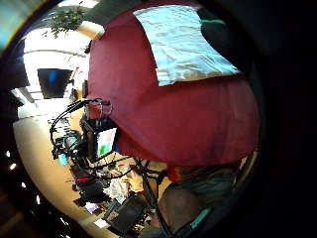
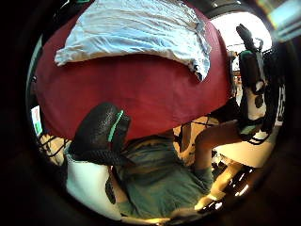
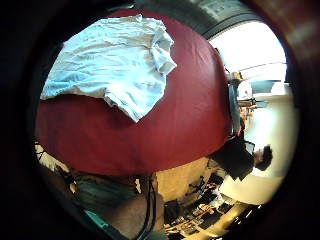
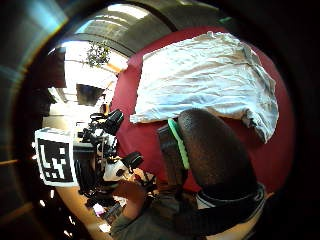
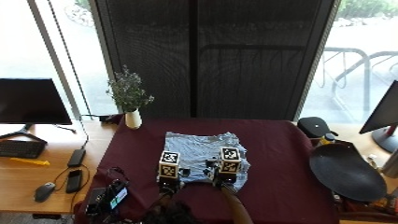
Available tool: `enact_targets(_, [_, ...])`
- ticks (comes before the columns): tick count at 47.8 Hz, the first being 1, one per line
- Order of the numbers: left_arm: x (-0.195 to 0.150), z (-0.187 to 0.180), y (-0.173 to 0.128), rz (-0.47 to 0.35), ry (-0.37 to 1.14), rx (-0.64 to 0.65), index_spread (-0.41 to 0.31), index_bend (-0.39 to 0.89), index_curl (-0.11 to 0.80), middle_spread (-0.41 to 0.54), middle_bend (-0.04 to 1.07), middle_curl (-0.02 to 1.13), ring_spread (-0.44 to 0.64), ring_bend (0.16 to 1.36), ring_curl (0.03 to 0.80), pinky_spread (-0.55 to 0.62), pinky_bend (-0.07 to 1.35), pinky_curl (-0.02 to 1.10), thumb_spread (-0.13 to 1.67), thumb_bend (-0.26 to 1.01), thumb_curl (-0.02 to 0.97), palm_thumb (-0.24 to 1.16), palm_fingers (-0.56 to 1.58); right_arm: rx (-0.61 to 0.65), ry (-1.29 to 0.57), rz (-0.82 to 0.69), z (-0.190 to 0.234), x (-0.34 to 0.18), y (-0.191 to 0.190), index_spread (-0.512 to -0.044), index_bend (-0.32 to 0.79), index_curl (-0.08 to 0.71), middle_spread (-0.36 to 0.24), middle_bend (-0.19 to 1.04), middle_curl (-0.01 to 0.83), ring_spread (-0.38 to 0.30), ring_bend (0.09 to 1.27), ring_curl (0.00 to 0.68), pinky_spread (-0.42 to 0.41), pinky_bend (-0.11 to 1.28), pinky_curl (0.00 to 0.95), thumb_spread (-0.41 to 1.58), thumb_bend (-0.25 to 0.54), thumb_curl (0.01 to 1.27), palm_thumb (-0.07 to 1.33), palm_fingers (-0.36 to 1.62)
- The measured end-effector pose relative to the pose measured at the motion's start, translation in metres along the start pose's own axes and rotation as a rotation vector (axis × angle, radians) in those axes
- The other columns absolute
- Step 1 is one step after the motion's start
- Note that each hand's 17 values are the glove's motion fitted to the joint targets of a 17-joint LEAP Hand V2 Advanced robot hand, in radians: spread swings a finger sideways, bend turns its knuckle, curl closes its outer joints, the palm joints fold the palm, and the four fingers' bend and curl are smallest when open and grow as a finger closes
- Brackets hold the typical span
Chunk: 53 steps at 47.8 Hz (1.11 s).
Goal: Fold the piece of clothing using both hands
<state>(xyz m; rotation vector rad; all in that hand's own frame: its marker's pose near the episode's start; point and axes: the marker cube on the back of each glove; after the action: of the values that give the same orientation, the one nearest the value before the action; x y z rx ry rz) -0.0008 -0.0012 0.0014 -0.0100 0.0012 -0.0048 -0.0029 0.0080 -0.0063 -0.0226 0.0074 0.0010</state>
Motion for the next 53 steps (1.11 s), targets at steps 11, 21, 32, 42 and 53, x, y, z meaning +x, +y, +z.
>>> enact_targets(11, [-0.003,-0.004,-0.004,0.001,-0.016,0.011,-0.079,0.14,0.130,-0.016,0.27,0.22,0.11,0.52,0.226,0.22,0.35,0.16,0.87,0.14,0.158,0.35,0.47,-0.015,0.062,-0.004,-0.021,-0.007,0.010,-0.314,0.26,0.205,-0.041,0.16,0.104,0.083,0.20,0.107,0.218,0.48,0.211,1.01,0.185,0.11,0.30,0.27])
enact_targets(21, [0.000,-0.017,0.001,0.028,-0.001,0.047,-0.087,0.14,0.187,-0.017,0.26,0.28,0.13,0.52,0.258,0.28,0.36,0.19,1.00,0.09,0.217,0.39,0.43,0.027,0.038,-0.024,-0.035,-0.002,0.016,-0.352,0.24,0.269,-0.037,0.16,0.150,0.099,0.20,0.146,0.244,0.48,0.249,1.21,0.153,0.16,0.31,0.23])
enact_targets(32, [0.004,-0.037,0.011,0.030,-0.040,0.079,-0.088,0.14,0.231,-0.014,0.25,0.33,0.14,0.53,0.281,0.30,0.36,0.22,1.05,0.02,0.262,0.41,0.41,0.040,0.043,-0.027,-0.056,0.007,0.030,-0.363,0.20,0.313,-0.028,0.16,0.183,0.104,0.20,0.182,0.253,0.50,0.283,1.26,0.105,0.20,0.32,0.22])
enact_targets(42, [0.011,-0.046,0.010,0.049,-0.027,0.114,-0.088,0.14,0.259,-0.013,0.24,0.36,0.14,0.53,0.298,0.30,0.35,0.25,1.06,-0.02,0.290,0.43,0.40,0.061,0.079,-0.021,-0.059,0.019,0.031,-0.366,0.16,0.322,-0.016,0.16,0.208,0.116,0.21,0.210,0.259,0.52,0.309,1.23,0.064,0.24,0.37,0.19])
enact_targets(53, [0.011,-0.040,0.000,0.042,-0.036,0.137,-0.088,0.14,0.279,-0.012,0.23,0.38,0.14,0.54,0.312,0.31,0.35,0.27,1.06,-0.02,0.308,0.43,0.39,0.037,0.110,-0.019,-0.048,0.040,0.026,-0.366,0.16,0.326,-0.005,0.16,0.229,0.127,0.22,0.233,0.260,0.55,0.328,1.19,0.009,0.27,0.39,0.17])
